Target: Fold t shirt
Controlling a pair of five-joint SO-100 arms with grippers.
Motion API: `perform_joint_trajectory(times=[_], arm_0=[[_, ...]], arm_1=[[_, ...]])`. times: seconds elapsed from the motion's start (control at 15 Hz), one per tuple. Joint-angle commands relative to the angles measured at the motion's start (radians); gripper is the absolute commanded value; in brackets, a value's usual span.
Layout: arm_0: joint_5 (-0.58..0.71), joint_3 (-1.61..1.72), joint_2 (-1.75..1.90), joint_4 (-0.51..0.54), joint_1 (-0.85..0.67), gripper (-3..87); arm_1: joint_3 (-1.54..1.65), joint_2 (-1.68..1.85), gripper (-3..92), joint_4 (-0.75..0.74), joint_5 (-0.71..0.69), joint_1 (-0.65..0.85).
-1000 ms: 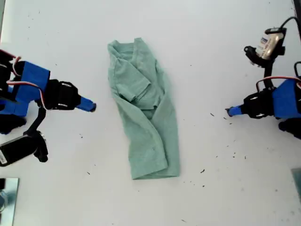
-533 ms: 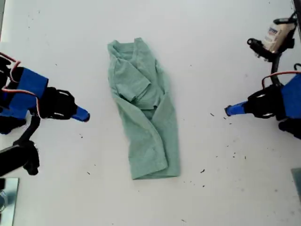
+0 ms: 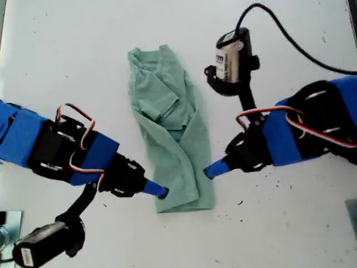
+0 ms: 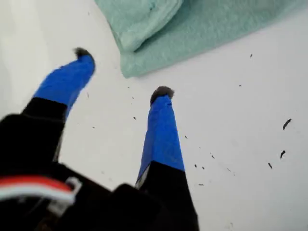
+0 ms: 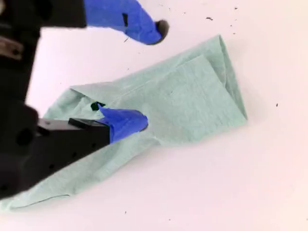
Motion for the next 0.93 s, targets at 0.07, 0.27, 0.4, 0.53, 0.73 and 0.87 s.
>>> perform_joint_trajectory(times=[0.07,0.27,0.4,0.53,0.73,0.87], arm_0=[[0.014,-0.06,-0.072,-0.015,-0.002,27.1],[0.021,-0.077,-0.209,-0.109,-0.008,27.2],[0.023,-0.103,-0.304,-0.16,-0.015,27.8],[0.038,-0.193,-0.439,-0.17,-0.018,26.3],[0.081,-0.339,-0.641,-0.129,-0.018,3.5],[0.097,-0.341,-0.584,-0.129,-0.003,-0.2]], arm_1=[[-0.106,-0.123,32.3,0.0,0.015,-0.018],[-0.16,-0.324,33.6,-0.077,0.049,-0.046],[-0.179,-0.43,32.4,-0.156,0.083,-0.075],[-0.187,-0.529,29.4,-0.247,0.123,-0.109],[-0.233,-0.689,12.6,-0.285,0.195,-0.147],[-0.264,-0.68,1.2,-0.267,0.201,-0.152]])
